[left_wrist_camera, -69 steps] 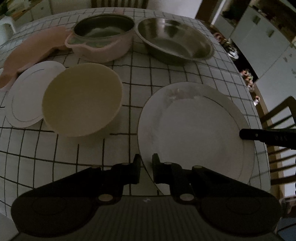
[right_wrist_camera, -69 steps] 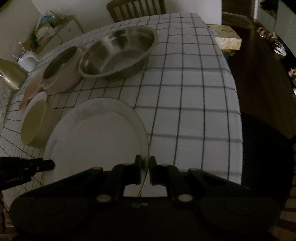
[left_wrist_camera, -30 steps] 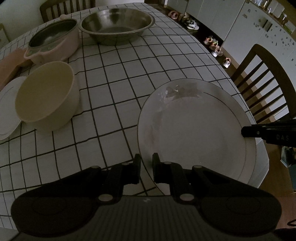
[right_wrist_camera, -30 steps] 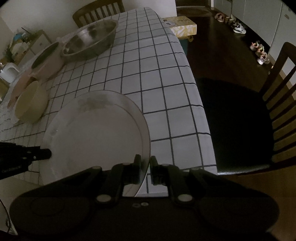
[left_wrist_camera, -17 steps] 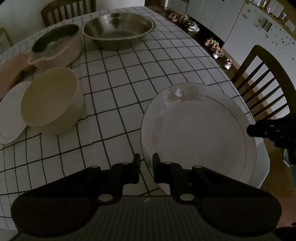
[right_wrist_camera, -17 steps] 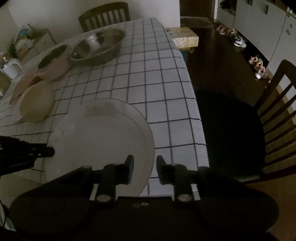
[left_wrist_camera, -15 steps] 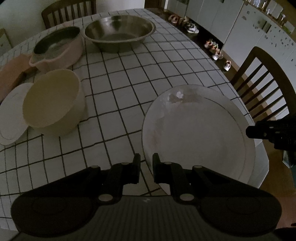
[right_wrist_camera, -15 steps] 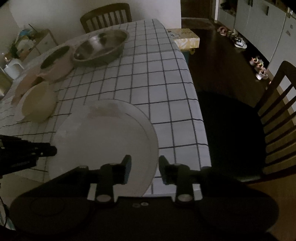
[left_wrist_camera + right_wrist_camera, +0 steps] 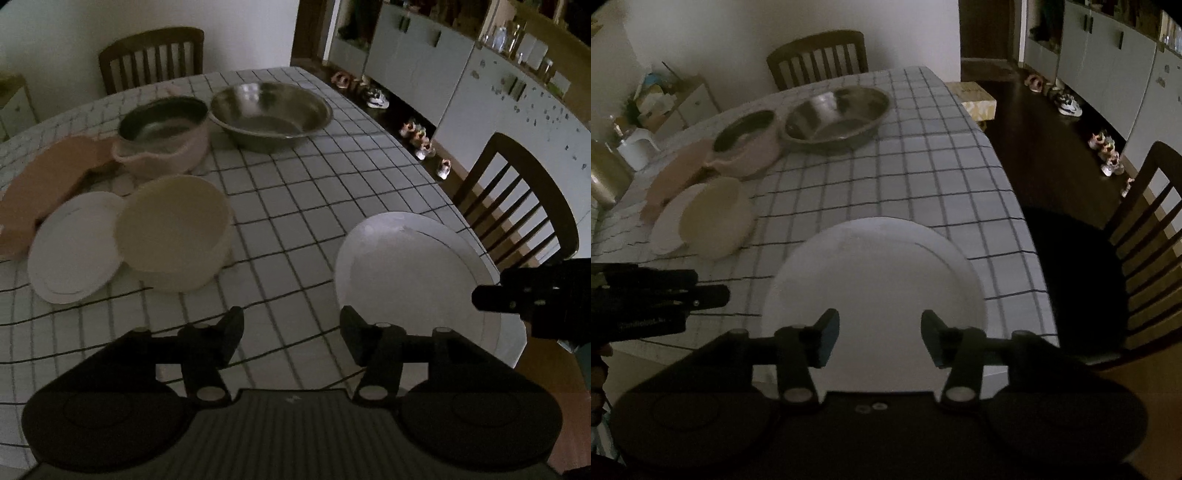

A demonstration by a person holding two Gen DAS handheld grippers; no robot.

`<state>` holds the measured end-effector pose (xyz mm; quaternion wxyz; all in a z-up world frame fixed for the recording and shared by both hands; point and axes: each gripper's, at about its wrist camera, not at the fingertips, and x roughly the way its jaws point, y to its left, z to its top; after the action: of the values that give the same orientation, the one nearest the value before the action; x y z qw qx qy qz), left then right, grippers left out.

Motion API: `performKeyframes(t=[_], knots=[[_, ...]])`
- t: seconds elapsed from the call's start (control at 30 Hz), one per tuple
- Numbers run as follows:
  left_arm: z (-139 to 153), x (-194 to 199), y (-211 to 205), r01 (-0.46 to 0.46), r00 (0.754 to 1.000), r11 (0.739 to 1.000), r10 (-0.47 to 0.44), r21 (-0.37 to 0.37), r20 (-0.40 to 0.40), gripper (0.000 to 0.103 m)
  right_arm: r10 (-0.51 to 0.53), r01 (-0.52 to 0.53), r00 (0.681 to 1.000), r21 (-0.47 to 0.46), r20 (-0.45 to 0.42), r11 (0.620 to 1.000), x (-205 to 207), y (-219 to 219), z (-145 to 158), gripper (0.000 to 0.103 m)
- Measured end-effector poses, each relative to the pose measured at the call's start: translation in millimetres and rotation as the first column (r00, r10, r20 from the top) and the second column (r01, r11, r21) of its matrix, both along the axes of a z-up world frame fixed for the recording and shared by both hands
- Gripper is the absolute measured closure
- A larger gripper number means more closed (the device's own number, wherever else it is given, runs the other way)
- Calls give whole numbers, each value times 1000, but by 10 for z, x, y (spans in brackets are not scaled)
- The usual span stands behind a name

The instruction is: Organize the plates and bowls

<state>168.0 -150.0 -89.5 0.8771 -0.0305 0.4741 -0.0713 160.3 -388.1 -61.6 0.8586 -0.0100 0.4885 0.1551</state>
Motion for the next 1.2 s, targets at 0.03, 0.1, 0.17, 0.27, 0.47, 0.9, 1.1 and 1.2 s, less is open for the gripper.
performKeyframes(t=[0.03, 0.1, 0.17, 0.27, 0.47, 0.9, 1.1, 1.2], knots=[[21, -24, 58, -5, 1000, 1000, 5, -3, 2, 46, 1, -1, 1000, 1, 6, 1000, -36, 51, 19, 48], [52, -73, 180, -13, 1000, 1000, 13, -11, 9, 45, 4, -4, 1000, 3, 16, 1000, -109, 163, 58, 43], [82, -126, 283, -20, 1000, 1000, 20, -5, 20, 41, 4, -4, 1000, 6, 28, 1000, -164, 280, 88, 39], [133, -204, 456, -28, 999, 1000, 28, 0, 39, 39, 5, -6, 999, 11, 44, 1000, -232, 454, 130, 35], [252, -349, 815, -52, 995, 998, 51, 16, 85, 27, 29, -30, 996, 16, 82, 999, -371, 847, 207, 22], [487, -584, 1545, -139, 974, 990, 135, 10, 182, 24, 59, -63, 980, 18, 188, 998, -586, 1559, 382, 0], [543, -601, 1852, -183, 966, 983, 175, 27, 190, 24, 92, -97, 972, 12, 217, 995, -480, 1857, 505, 0], [521, -574, 1976, -207, 964, 977, 197, 41, 178, 24, 120, -123, 969, 3, 215, 992, -360, 2026, 548, 0]])
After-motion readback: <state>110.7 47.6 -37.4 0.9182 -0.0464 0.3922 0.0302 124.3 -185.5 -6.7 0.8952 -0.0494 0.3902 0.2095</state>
